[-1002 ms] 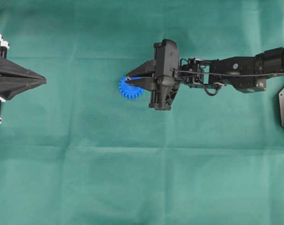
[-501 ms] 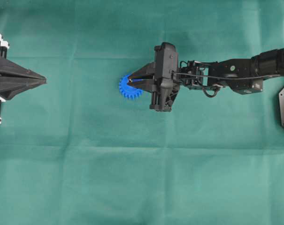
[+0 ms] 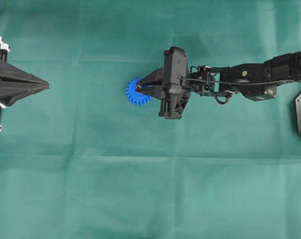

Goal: Insert the shaft placed at a random location into the center hole of the small gear at another random location.
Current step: 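Align and lower the held shaft into the gear's center hole, then open the right gripper and raise it off the inserted shaft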

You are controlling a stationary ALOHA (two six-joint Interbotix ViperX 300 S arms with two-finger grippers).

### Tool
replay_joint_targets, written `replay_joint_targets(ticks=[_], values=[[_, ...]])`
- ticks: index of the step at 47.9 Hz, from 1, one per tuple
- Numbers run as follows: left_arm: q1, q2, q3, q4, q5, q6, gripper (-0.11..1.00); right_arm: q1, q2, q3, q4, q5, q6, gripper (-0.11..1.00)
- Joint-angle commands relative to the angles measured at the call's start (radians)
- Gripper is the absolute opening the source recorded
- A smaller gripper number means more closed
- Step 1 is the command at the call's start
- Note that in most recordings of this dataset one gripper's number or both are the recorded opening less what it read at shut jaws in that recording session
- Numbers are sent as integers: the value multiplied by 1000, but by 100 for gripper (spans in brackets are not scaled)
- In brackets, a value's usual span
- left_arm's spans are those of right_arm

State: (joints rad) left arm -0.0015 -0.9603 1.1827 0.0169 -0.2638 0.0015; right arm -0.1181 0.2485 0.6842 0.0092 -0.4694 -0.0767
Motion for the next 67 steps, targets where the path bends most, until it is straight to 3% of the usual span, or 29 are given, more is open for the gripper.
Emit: replay_joint_targets(ticks=[1, 10, 22, 31, 45, 67], values=[[2, 8, -20, 3, -5, 2, 0, -2, -15, -11, 3, -3, -3, 14], [2, 8, -20, 3, -5, 2, 0, -2, -15, -12, 3, -3, -5, 18], [2, 8, -18, 3, -5, 2, 0, 0, -15, -15, 2, -3, -6, 85], [2, 8, -20, 3, -5, 0, 0, 2, -21, -18, 0, -3, -6, 78], [2, 8, -20, 2, -5, -2, 0, 5, -109, -14, 0, 20, -6, 78], [2, 9, -20, 3, -5, -3, 0, 6, -137, 8, 8, 49, 6, 77]])
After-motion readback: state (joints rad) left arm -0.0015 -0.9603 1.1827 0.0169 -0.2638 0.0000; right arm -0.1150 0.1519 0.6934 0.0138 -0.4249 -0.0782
